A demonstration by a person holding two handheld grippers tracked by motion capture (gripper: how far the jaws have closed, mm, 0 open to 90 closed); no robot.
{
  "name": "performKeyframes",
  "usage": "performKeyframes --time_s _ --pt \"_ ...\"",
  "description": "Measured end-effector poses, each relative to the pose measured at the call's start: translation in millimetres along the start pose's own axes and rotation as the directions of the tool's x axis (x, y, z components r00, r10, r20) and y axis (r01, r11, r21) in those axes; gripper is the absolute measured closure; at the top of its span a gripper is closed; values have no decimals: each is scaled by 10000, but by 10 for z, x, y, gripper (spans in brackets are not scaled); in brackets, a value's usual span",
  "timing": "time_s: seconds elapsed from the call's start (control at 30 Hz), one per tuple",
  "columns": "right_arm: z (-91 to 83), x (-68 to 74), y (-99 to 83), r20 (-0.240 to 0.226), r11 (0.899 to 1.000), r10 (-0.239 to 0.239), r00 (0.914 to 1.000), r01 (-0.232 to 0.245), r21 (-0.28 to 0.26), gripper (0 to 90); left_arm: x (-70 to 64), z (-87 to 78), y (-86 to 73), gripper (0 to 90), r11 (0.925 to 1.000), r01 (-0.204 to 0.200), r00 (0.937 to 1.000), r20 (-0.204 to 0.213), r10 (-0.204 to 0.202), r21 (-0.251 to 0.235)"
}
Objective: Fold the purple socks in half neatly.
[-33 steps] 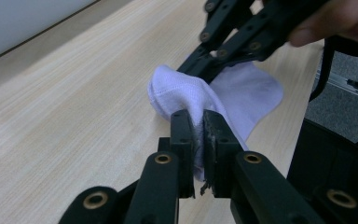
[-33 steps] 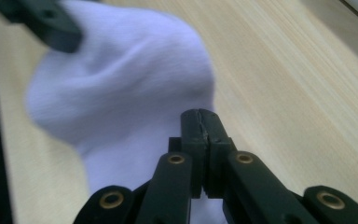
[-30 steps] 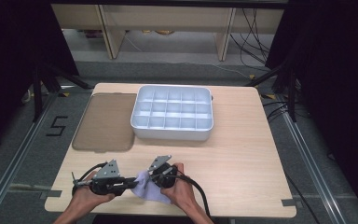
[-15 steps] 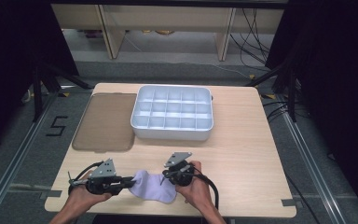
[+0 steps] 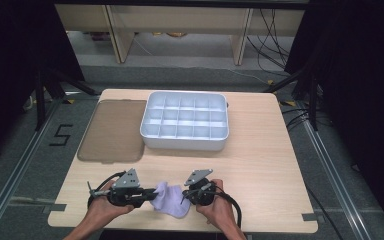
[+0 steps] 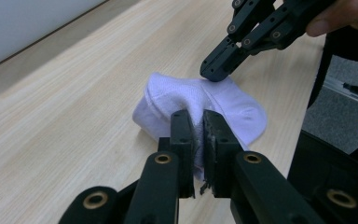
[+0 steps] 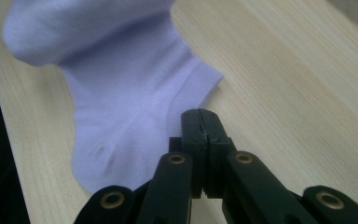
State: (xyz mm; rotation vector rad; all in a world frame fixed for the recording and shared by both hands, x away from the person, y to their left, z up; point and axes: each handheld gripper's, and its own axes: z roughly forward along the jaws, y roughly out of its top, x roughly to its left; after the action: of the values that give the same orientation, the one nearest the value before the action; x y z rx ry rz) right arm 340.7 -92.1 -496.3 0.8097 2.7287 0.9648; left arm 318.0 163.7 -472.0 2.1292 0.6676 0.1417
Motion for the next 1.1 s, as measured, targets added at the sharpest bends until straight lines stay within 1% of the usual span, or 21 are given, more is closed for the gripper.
performKeyframes --time_s 0.07,0.1,0.17,0.2,0.27,0.3,0.37,0.4,0.43,0.47,0.57,0.63,0.67,0.7,0.73,0.83,0.87,0.93,1.0,1.03,1.1 --pt "-2 6 0 6 9998 186 9998 -186 41 900 6 54 7 828 9994 -294 9995 98 292 167" --pt "11 -11 0 -52 10000 80 10000 -81 -47 900 -6 79 3 827 9995 -168 9998 83 165 272" --pt "13 -10 -3 -103 9999 162 9998 -163 -54 900 -11 125 9 827 9986 -338 9994 129 333 396" --pt "7 -5 -6 -24 9998 182 9998 -182 -43 900 -23 152 9 827 9987 -192 9998 117 186 473" --pt "5 -6 -9 -66 9999 160 9999 -160 -66 900 -31 195 19 827 9984 -278 9995 151 270 496" --pt "3 -6 -10 -92 9998 184 9998 -184 -64 900 -43 228 23 826 9984 -166 9998 134 159 540" --pt "13 -9 -9 8 9999 140 9999 -140 -97 900 -43 269 37 826 9969 -386 9992 147 376 688" --pt "1 -1 -11 30 9997 216 9998 -216 -66 900 -58 292 39 826 9972 -282 9995 157 272 694" --pt "1 -8 -11 14 9998 147 9999 -147 -115 900 -51 308 47 825 9964 -491 9986 217 476 698" --pt "8 -10 -11 17 9998 169 9999 -168 -125 900 -69 337 47 824 9977 -166 9997 213 152 661" --pt "6 -13 -19 -17 9995 262 9997 -262 -155 900 -61 383 70 822 9971 -333 9992 222 318 687" --pt "0 -1 -20 -45 9992 389 9992 -389 -117 894 -76 404 71 820 9972 -248 9996 148 238 704" --pt "0 3 -22 -119 9990 432 9990 -433 -122 889 -66 408 75 816 9961 -400 9991 173 388 782" --pt "6 1 -24 -12 9990 371 9993 -371 -263 885 -71 414 74 815 9960 -325 9994 132 315 833" --pt "-20 -7 -25 -63 9989 413 9991 -415 -198 885 -67 416 76 815 9954 -430 9990 158 418 860" --pt "-57 -6 -29 -70 9977 472 9989 -475 -479 885 -69 415 79 809 9957 -437 9989 230 419 814" --pt "-108 -2 -29 -72 9980 531 9986 -533 -349 885 -74 411 77 809 9959 -234 9996 178 219 870" --pt "-121 -9 -74 -153 9990 323 9994 -328 -299 886 -79 418 84 803 9955 -401 9991 182 387 853" --pt "-99 8 -114 -99 9984 572 9983 -572 -15 887 -99 424 97 790 9952 -439 9989 220 421 878" --pt "-53 -1 -127 26 9985 521 9986 -521 -144 891 -108 428 106 783 9953 -483 9987 207 467 845" --pt "-62 -12 -129 -118 9988 482 9988 -482 -9 891 -128 433 124 767 9953 -559 9984 161 548 785"
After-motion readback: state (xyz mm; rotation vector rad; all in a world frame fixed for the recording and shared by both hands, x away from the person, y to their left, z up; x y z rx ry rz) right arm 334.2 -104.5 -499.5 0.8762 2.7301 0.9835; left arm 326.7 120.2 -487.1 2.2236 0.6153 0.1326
